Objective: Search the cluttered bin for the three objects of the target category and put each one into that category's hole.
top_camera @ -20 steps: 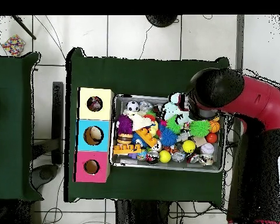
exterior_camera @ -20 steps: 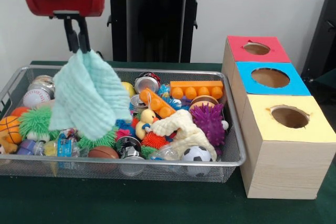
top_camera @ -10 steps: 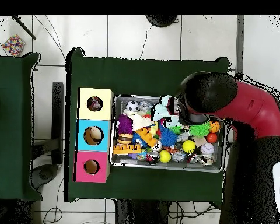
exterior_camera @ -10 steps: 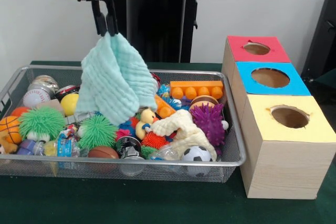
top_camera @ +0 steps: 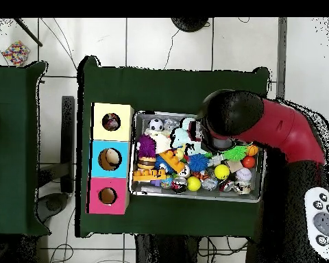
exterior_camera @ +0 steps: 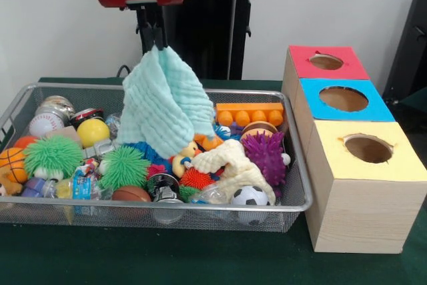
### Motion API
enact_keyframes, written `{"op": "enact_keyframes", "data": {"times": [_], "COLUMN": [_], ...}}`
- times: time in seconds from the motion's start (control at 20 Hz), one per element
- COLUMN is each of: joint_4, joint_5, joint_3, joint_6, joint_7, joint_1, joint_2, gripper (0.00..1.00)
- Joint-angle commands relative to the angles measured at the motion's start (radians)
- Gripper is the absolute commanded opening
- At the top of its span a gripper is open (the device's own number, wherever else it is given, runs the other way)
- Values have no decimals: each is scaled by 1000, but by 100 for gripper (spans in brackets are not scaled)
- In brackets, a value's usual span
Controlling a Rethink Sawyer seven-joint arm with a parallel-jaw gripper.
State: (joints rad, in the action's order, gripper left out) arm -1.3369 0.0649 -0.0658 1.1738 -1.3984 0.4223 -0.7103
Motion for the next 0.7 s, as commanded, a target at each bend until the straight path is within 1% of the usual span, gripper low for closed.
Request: {"op": "enact_keyframes", "data": {"times": [0.05,0.15,0.25,0.5,0.55,0.65,0.7], "joint_4": [-101,-76,-57,-36,-23,-15,-15], "joint_5": [-9,10,27,23,14,16,16], "joint_3": [28,46,52,66,70,67,69], "joint_6": [105,150,155,131,140,173,174], "joint_7": [-236,-237,-213,-218,-232,-202,-184], "joint_1": [-25,-41,-50,-61,-63,-62,-63], "joint_2": [91,111,130,149,159,164,164], "gripper": [0,0,0,0,0,0,100]}}
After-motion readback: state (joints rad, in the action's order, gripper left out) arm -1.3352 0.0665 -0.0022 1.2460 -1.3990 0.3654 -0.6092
